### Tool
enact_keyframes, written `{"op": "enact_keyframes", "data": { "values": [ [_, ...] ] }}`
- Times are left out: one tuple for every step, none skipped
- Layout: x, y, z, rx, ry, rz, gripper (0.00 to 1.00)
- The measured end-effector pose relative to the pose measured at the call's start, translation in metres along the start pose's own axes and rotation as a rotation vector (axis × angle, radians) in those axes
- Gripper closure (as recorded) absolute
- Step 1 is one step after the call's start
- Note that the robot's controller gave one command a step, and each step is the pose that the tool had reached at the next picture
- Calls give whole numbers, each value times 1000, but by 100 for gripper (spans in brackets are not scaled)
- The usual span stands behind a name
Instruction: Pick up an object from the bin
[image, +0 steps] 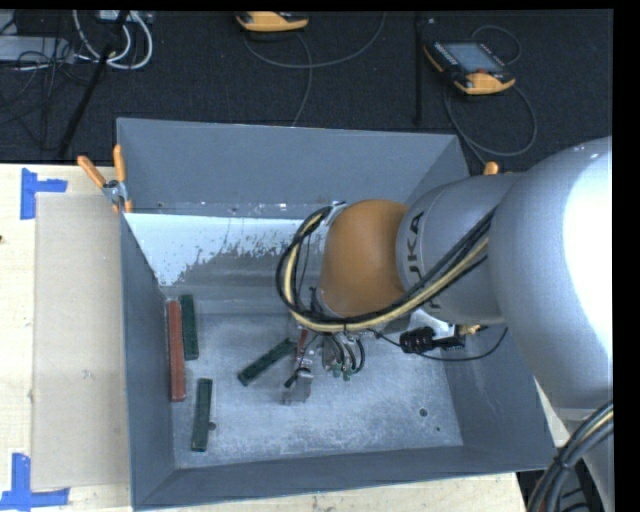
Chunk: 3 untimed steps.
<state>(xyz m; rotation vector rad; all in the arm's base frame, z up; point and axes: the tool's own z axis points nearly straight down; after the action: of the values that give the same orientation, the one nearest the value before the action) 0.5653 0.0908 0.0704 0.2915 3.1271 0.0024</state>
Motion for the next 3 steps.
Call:
{"op": "enact_keyframes", "data": {
  "values": [
    [-2,0,-2,-2,-8,2,100],
    [0,0,0,0,0,2,0],
    [-2,0,-1,-2,-9,4,100]
  ]
}}
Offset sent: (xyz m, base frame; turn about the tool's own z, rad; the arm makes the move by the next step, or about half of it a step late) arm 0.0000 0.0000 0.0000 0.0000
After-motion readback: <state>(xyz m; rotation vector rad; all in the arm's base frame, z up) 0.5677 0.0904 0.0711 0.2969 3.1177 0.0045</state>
